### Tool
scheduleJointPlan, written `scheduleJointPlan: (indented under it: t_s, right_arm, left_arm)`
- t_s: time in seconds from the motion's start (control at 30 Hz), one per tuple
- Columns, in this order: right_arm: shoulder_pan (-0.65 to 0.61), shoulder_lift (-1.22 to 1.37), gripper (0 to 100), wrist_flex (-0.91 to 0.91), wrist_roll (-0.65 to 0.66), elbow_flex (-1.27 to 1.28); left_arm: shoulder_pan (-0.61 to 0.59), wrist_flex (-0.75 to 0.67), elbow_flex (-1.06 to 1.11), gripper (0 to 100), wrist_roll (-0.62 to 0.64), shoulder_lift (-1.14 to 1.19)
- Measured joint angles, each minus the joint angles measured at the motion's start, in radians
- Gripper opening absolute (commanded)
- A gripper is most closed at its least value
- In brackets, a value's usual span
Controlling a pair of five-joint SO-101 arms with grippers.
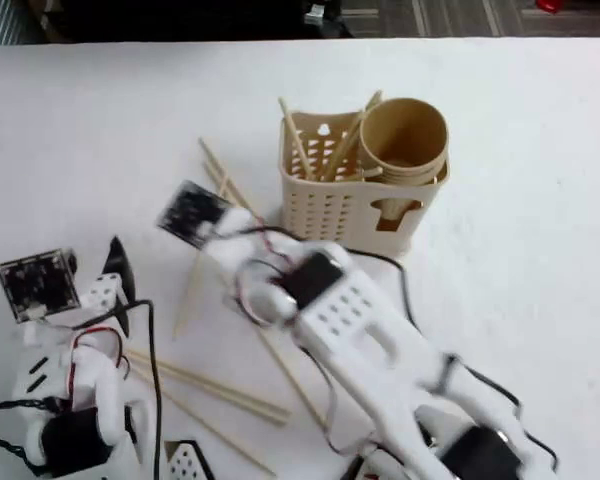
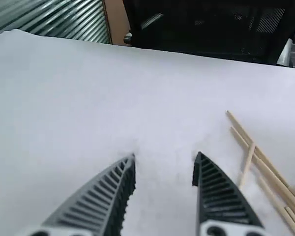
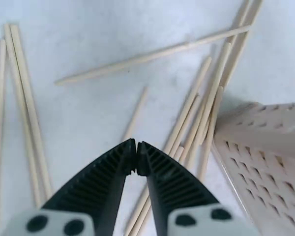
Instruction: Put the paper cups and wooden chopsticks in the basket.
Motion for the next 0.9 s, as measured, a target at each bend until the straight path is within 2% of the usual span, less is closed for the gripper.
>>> scheduleJointPlan:
  t_s: [0.1, 0.23, 0.5, 0.9]
  right_arm:
    - [0.005, 0.157, 4.6, 0.000, 0.000, -0.126]
    - [0.005, 0.344, 14.9, 0.000, 0.000, -0.285]
    - [0.089, 0.646, 23.8, 0.000, 0.000, -0.555]
    - [0.146, 1.008, 24.8, -0.002, -0.002, -0.873]
  left_arm:
    - [-0.029, -0.006, 0.025, 20, 0.003, 0.003]
    - [-0.057, -0.009, 0.031, 20, 0.003, 0.003]
    - [-0.057, -0.009, 0.031, 20, 0.003, 0.002]
    - [-0.057, -0.009, 0.032, 20, 0.003, 0.002]
